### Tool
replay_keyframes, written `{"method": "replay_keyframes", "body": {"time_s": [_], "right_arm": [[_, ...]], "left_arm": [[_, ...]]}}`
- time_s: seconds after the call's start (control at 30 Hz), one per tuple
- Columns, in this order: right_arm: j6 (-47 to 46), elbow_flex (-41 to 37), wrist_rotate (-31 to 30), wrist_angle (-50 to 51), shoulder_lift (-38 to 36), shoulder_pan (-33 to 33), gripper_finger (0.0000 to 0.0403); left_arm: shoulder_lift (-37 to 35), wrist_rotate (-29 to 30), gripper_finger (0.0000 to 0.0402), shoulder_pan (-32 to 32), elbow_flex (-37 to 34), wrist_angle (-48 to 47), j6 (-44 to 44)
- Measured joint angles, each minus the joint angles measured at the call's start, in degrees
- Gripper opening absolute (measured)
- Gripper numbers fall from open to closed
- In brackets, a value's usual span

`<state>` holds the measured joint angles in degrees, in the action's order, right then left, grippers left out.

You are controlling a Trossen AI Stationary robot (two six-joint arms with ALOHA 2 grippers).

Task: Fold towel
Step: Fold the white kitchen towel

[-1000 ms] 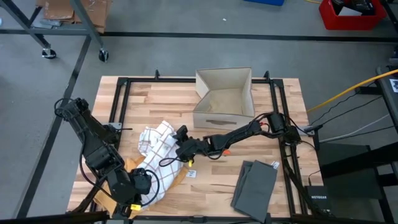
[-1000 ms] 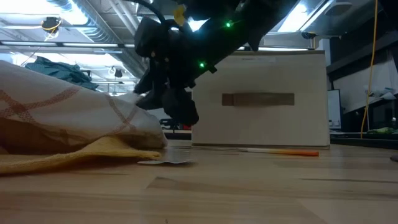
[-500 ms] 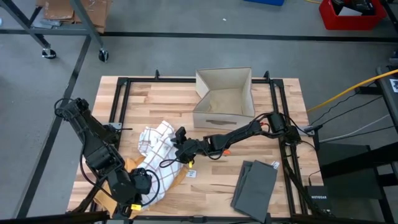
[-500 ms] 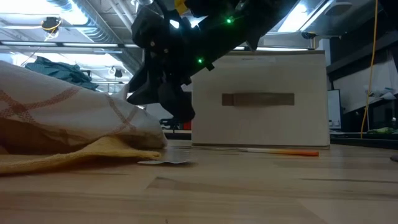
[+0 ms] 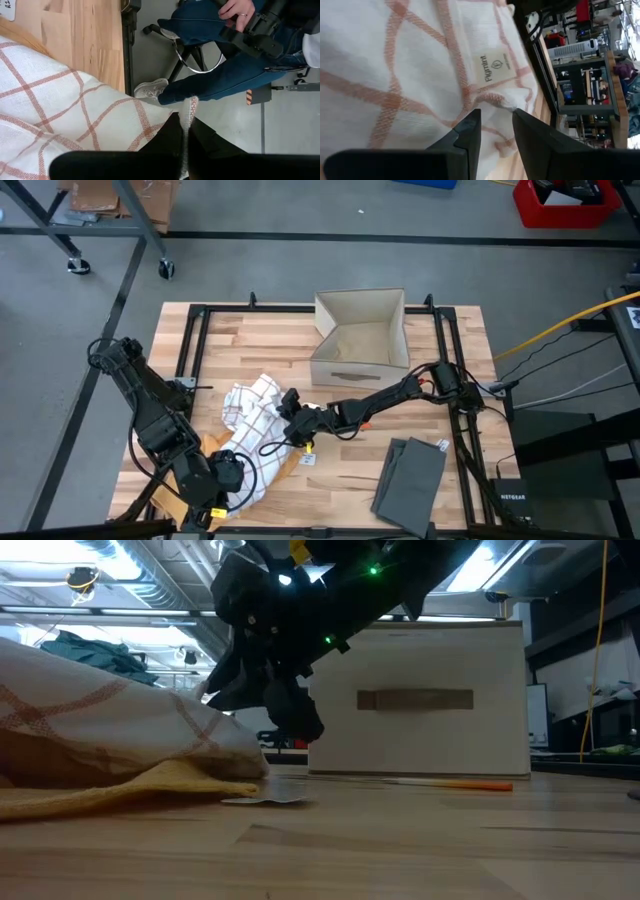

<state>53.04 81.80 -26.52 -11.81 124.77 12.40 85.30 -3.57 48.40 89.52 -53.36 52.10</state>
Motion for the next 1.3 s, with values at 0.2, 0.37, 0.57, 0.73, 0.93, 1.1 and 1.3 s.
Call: {"method": "replay_keyframes", "body": {"time_s": [0.2,0.37,0.57,0.73,0.93,1.1,1.3], "right_arm": [[0.0,0.0,-1.5,-0.3,0.0,-0.1,0.0115],[0.0,0.0,-4.1,-0.5,0.0,-0.1,0.0115],[1.4,0.0,-4.3,-0.6,0.0,0.0,0.0115],[5.4,0.0,0.0,-0.5,0.0,0.0,0.0115],[10.9,0.0,-2.9,-0.7,0.0,0.0,0.0115],[14.3,0.0,-6.5,-3.3,-0.1,0.0,0.0115],[15.0,0.0,-2.3,-3.7,-0.1,0.0,0.0115]], "left_arm": [[0.0,0.0,0.0,0.0,0.0,0.0,0.0],[0.0,0.0,0.0,0.0,0.0,0.0,0.0],[0.0,0.0,0.0,0.0,0.0,0.0,0.3],[0.0,0.0,0.0,0.0,0.0,0.0,0.4],[0.0,0.0,0.0,0.0,0.0,0.0,0.4],[0.0,0.0,0.0,0.0,0.0,0.0,0.1],[0.0,0.0,0.0,0.0,0.0,0.0,0.2]]}}
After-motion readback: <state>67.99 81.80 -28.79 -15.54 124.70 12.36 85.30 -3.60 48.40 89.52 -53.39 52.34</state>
